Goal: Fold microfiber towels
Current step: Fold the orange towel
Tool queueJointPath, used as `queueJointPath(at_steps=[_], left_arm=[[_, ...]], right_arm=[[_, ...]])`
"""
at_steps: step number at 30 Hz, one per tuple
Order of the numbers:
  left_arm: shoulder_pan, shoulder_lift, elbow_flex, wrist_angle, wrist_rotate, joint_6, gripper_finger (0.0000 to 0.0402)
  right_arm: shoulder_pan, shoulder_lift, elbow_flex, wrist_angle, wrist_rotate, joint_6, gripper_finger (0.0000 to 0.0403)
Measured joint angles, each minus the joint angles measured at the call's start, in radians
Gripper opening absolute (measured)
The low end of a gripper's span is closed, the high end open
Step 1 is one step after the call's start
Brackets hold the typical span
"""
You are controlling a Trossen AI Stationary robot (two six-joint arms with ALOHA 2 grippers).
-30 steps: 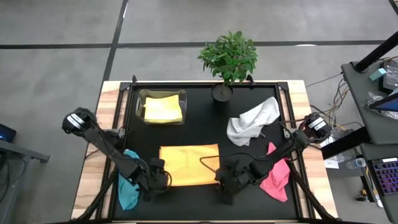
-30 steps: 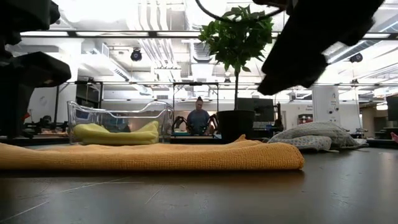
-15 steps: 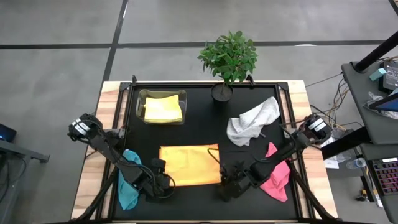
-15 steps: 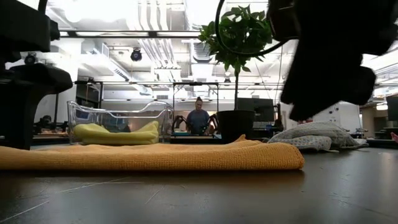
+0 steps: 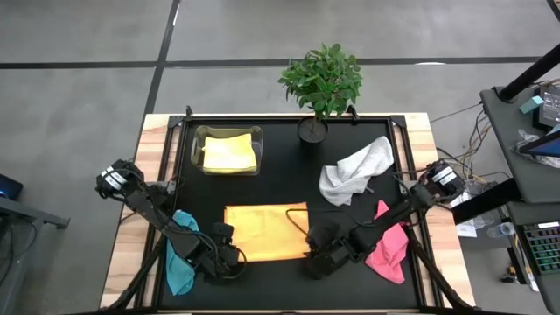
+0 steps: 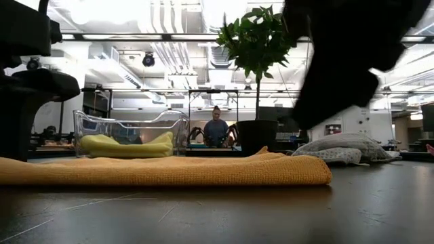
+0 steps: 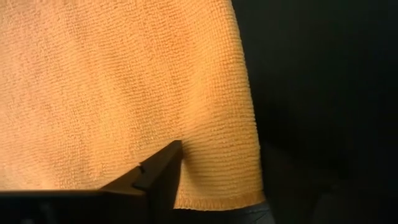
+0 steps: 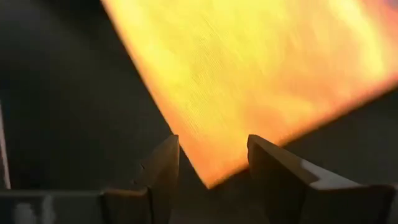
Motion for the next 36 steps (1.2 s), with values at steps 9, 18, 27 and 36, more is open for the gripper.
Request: queueJointPath(at_steps=[9, 18, 27, 36], left_arm=[[0.000, -0.004, 0.000, -0.007, 0.000, 0.029, 0.0047], [0.000, -0.004, -0.001, 0.061, 0.003, 0.005, 0.0018], [0.006, -0.005, -0.001, 0.061, 0.029, -0.023, 0.0116], [0.010, -0.005, -0.010, 0.076, 0.030, -0.024, 0.0205]], right_arm=[[0.039, 0.024, 0.030, -0.010, 0.140, -0.130, 0.0164], [-0.010, 0.031, 0.018, -0.080, 0.152, 0.224, 0.0177], [-0.098, 0.034, -0.015, -0.080, 0.126, 0.264, 0.0267], [-0.120, 0.037, -0.114, 0.083, 0.096, 0.325, 0.0309]])
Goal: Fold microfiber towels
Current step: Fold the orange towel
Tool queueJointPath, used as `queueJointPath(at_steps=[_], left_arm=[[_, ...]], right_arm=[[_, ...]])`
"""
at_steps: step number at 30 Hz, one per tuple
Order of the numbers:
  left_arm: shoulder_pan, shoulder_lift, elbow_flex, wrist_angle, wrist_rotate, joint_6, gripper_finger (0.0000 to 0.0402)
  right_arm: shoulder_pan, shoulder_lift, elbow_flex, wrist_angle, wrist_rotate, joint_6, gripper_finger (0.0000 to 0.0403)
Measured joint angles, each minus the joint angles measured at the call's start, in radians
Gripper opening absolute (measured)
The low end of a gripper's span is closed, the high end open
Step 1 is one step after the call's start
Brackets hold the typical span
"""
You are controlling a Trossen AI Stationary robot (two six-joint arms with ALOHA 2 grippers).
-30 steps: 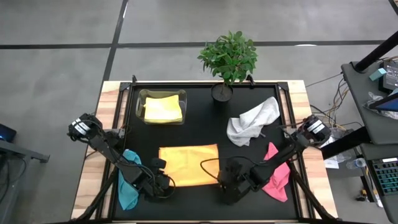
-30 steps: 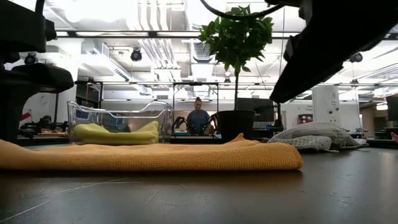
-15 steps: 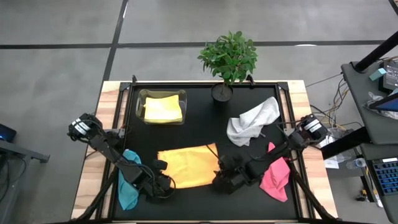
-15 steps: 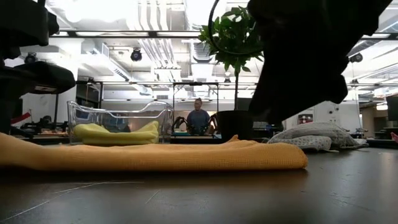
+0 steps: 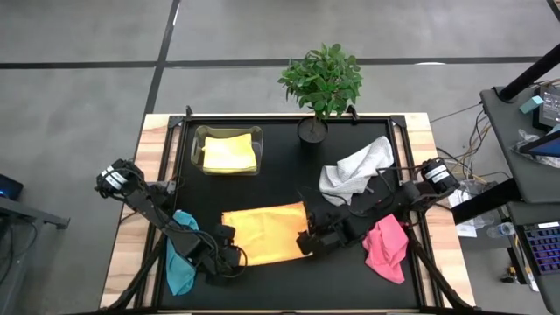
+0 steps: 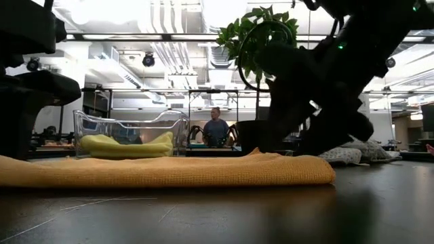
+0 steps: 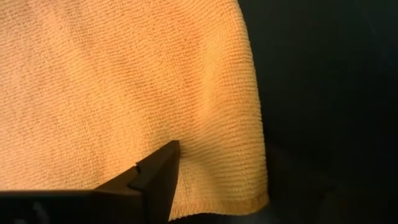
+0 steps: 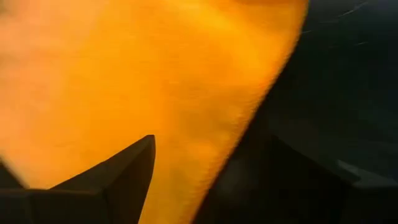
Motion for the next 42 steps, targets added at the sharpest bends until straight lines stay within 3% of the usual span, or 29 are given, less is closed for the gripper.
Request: queueJointPath(at_steps=[10, 15, 19, 24, 26, 33, 36, 42], left_arm=[[0.003, 0.000, -0.003, 0.010, 0.000, -0.005, 0.0212], [0.003, 0.000, -0.002, 0.008, -0.001, -0.028, 0.0212], [0.003, -0.001, 0.018, 0.006, -0.001, -0.027, 0.0212], [0.003, -0.023, 0.052, -0.010, -0.001, -0.027, 0.0212], [0.003, -0.039, 0.071, -0.054, -0.001, -0.027, 0.0212], [0.003, -0.097, 0.063, -0.120, -0.056, -0.052, 0.0212], [0.012, -0.091, 0.029, -0.056, -0.150, -0.033, 0.0212], [0.084, -0.054, -0.088, 0.219, -0.169, 0.027, 0.0211]], right_arm=[[-0.029, 0.081, -0.060, 0.349, -0.002, -0.081, 0.0298], [-0.041, 0.100, -0.061, 0.445, -0.039, -0.144, 0.0269], [-0.042, 0.099, -0.062, 0.443, -0.048, -0.166, 0.0197], [-0.041, 0.087, -0.063, 0.431, -0.064, -0.237, 0.0061], [-0.040, 0.062, -0.063, 0.389, -0.064, -0.267, 0.0023], [-0.043, -0.112, -0.045, -0.045, -0.056, -0.226, 0.0009], [-0.043, -0.179, -0.017, -0.213, -0.052, -0.193, 0.0009], [-0.053, -0.226, 0.049, -0.338, -0.045, -0.163, 0.0009]])
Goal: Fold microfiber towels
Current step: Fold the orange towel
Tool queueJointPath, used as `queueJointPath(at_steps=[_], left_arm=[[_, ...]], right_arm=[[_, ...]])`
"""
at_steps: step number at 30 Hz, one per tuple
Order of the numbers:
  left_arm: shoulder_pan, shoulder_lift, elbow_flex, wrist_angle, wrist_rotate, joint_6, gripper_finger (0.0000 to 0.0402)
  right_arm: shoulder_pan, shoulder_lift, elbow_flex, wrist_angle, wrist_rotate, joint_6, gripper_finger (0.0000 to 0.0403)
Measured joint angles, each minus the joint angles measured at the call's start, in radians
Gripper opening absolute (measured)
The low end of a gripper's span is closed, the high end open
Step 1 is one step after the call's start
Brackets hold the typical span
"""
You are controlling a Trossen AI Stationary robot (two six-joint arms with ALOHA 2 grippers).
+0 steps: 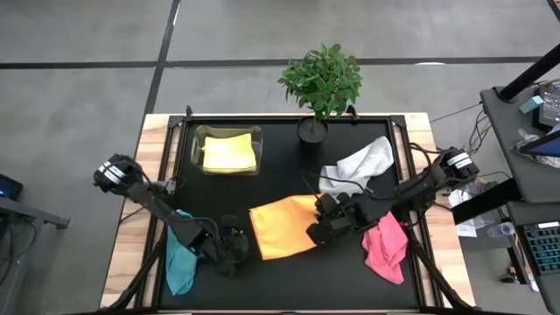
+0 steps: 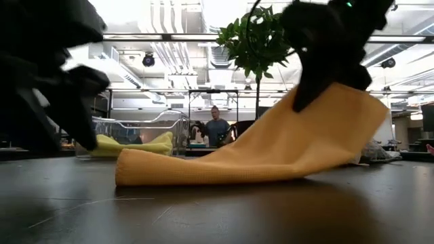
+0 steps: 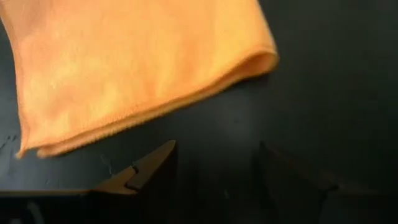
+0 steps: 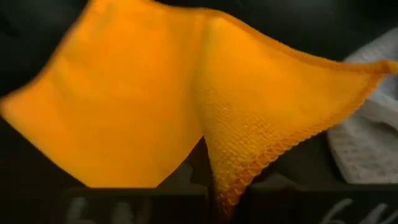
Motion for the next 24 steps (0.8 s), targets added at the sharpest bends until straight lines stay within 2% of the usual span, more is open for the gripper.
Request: queueJointPath(at_steps=[6, 12, 17, 24], left_arm=[[0.047, 0.013, -0.081, 0.180, -0.001, 0.026, 0.0191], [0.055, 0.013, -0.121, 0.240, 0.000, 0.026, 0.0167], [0.055, 0.013, -0.154, 0.315, 0.001, 0.027, 0.0154], [0.054, 0.013, -0.154, 0.324, 0.001, 0.026, 0.0140]], right_arm=[[-0.022, 0.095, 0.095, 0.039, -0.009, -0.022, 0.0009], [-0.067, 0.268, 0.249, 0.155, -0.061, -0.138, 0.0009], [-0.089, 0.412, 0.400, 0.147, -0.097, -0.206, 0.0009], [-0.099, 0.547, 0.559, 0.074, -0.105, -0.252, 0.0009]])
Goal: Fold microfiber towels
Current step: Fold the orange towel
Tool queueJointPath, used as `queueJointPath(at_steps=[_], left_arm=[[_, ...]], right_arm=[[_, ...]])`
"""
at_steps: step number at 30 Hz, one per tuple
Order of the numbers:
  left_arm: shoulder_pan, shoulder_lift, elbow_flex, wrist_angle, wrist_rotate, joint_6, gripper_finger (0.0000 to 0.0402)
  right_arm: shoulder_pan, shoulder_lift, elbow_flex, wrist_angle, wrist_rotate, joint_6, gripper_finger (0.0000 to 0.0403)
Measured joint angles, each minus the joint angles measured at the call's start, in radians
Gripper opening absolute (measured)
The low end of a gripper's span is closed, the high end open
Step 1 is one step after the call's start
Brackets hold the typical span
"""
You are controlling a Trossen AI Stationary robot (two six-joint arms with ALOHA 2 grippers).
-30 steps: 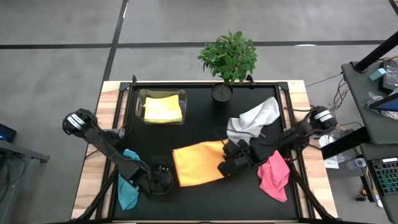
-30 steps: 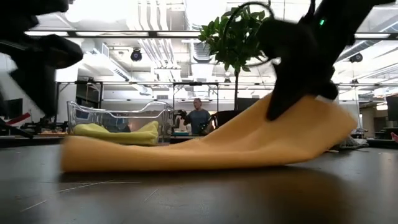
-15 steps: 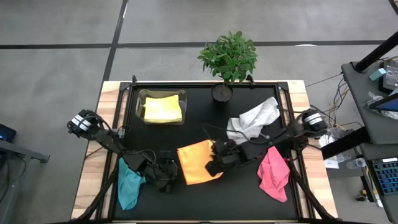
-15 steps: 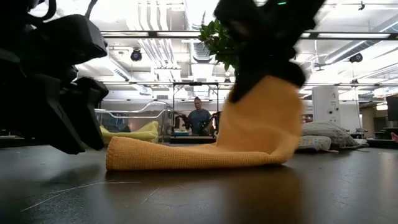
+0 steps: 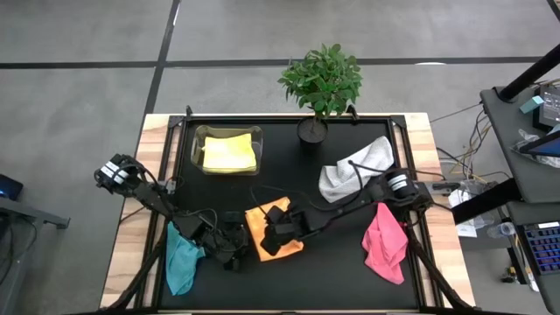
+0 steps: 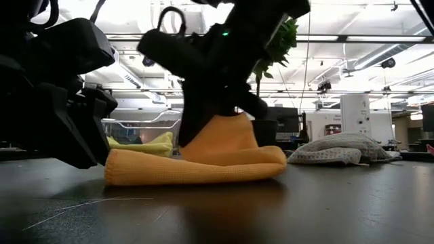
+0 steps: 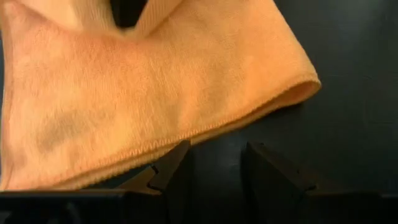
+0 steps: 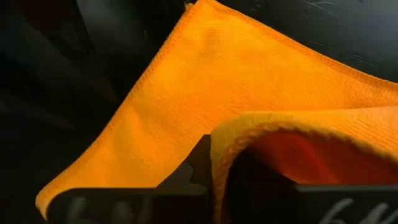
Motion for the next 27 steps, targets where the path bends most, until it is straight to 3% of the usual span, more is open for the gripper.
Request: queueJointPath(at_steps=[6, 19, 27], left_arm=[[0.000, 0.000, 0.000, 0.004, -0.001, 0.000, 0.0136], [0.002, 0.000, -0.002, 0.003, -0.009, 0.000, 0.0136], [0.002, 0.000, -0.002, 0.002, -0.027, 0.000, 0.0136]], right_arm=[[0.002, 0.042, 0.067, 0.002, 0.000, -0.045, 0.0038], [0.022, 0.041, 0.072, 0.139, -0.027, -0.173, 0.0180], [0.027, 0.042, 0.077, 0.163, -0.026, -0.206, 0.0201]])
